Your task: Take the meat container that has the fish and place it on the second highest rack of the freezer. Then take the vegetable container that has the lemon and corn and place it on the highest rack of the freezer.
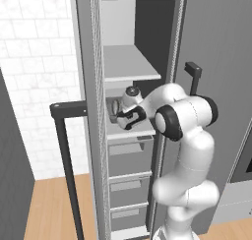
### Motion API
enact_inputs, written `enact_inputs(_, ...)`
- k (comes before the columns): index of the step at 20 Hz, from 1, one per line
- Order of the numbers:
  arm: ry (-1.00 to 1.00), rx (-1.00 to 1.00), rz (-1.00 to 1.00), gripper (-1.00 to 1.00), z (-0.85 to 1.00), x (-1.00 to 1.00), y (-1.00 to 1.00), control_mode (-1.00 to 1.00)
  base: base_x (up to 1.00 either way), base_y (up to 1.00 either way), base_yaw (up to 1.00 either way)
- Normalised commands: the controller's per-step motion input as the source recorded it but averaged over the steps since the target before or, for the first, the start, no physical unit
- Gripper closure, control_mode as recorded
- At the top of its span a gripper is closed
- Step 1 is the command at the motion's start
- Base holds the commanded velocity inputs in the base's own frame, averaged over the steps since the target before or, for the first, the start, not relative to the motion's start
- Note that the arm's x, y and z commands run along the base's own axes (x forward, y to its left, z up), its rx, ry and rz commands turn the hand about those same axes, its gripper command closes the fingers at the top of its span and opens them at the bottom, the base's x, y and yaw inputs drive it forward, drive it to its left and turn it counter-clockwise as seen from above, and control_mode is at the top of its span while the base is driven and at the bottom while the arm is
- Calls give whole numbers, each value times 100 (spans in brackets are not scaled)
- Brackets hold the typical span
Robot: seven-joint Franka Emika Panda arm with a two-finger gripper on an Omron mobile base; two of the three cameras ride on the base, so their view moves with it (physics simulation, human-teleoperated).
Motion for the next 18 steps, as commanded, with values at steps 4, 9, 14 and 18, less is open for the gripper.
enact_inputs(4, 0, 1, 0, -100, -13, -21, 10, -100, 0, 0, 0)
enact_inputs(9, 0, 3, 5, -100, -6, -99, -2, -100, 0, 0, 0)
enact_inputs(14, -6, 3, 7, -100, 37, -97, -32, -100, 0, 0, 0)
enact_inputs(18, -3, 6, 13, -100, 96, -63, -14, -100, 0, 0, 0)
